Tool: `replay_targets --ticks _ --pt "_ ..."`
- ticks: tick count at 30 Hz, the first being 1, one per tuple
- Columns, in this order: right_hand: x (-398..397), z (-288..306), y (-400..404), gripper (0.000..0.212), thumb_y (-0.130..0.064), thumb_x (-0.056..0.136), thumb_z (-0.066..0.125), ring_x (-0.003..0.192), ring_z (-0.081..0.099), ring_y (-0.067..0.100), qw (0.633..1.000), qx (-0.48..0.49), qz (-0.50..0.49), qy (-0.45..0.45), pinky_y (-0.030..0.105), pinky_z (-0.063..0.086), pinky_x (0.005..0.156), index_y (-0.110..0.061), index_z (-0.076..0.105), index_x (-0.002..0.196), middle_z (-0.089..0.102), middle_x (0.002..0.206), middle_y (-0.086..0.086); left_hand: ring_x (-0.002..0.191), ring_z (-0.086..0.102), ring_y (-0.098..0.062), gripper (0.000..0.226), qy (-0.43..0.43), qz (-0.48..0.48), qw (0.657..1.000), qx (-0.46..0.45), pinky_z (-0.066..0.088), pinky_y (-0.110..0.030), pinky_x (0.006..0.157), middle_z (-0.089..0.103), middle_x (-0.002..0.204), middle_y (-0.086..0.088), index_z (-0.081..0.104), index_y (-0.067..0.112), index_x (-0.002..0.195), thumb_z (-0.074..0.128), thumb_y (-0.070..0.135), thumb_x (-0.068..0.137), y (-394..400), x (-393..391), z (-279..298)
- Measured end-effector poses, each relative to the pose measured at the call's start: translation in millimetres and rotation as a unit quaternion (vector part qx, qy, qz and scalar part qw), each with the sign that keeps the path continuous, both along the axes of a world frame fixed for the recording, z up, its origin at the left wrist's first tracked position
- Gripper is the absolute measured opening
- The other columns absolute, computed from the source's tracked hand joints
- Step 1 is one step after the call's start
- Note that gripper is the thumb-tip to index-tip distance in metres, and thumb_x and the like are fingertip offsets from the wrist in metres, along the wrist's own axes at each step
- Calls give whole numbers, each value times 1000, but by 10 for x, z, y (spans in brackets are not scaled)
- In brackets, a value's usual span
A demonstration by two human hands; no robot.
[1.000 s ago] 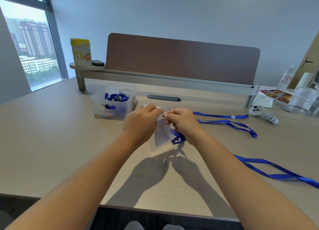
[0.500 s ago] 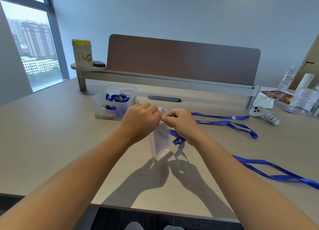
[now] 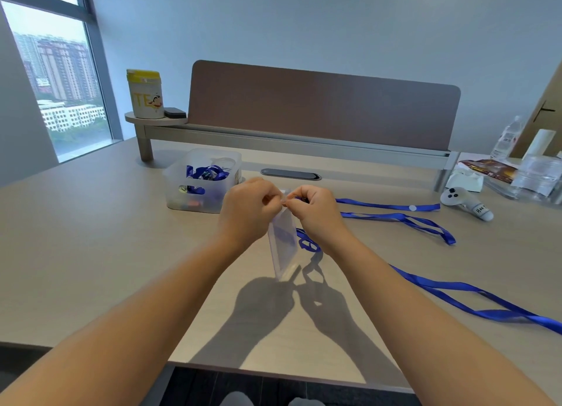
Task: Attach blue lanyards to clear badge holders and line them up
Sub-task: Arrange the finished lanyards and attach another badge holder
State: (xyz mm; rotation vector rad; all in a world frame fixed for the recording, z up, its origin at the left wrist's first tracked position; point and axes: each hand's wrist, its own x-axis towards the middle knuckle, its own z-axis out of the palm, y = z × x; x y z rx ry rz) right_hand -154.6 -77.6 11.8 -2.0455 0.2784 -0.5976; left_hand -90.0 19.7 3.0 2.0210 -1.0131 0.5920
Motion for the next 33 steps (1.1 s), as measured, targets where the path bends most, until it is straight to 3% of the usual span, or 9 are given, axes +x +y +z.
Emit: replay_targets --ticks 9,12,16,19,21,25,28,31,33 --pt "-14 69 -70 27 -11 91 50 48 34 10 989 149 9 20 14 35 40 -12 55 64 43 55 1 89 54 -13 27 272 -111 949 -114 45 -16 73 62 110 -15 57 3 113 49 15 91 -57 -15 59" --pt "-15 121 -114 24 -10 90 51 45 29 9 969 238 44 40 19 28 44 -8 55 66 43 44 -3 103 50 -15 50 311 -143 934 -98 46 -21 79 51 118 -5 39 11 132 58 16 86 -20 -40 13" --pt "-5 150 -156 21 -10 89 51 40 30 7 950 300 58 60 18 28 43 -9 57 68 43 37 -7 110 50 -16 61 230 -112 967 -1 41 -23 86 50 135 -9 36 13 136 63 18 82 28 -76 -89" --pt "13 173 -156 23 -9 88 51 32 29 4 940 326 66 77 15 26 38 -9 55 66 41 33 -8 109 56 -21 45 147 -38 987 47 40 -20 80 59 128 -10 44 13 133 53 18 89 41 -63 -118" --pt "28 188 -156 25 -7 88 50 30 27 4 939 325 60 94 15 23 36 -8 54 63 39 32 -8 92 60 -21 35 87 20 994 69 41 -18 71 66 115 -13 51 11 127 44 18 93 84 -43 -118" --pt "40 252 -123 30 -5 86 50 37 27 9 967 217 30 131 18 24 40 -8 49 57 39 38 -3 83 67 -27 26 -51 73 991 96 51 -30 65 73 99 -15 63 6 112 49 11 91 211 30 -96" --pt "82 258 -92 23 -5 86 50 53 36 17 989 -20 -13 147 25 32 49 6 59 68 50 60 14 58 70 -30 14 -172 82 976 102 55 -32 46 76 72 -15 72 3 87 68 0 74 263 95 -91" --pt "169 176 10 27 -9 88 45 71 49 23 953 -263 -44 146 37 49 66 9 65 93 68 94 23 61 66 -30 13 -104 125 979 120 52 -31 52 73 80 -15 64 2 95 53 4 87 400 120 -37" --pt "141 167 33 27 -11 92 40 79 52 20 945 -304 -33 119 34 48 70 1 61 103 66 97 12 67 59 -26 22 -51 168 977 118 52 -34 61 70 93 -14 54 5 108 40 15 94 424 186 -52"
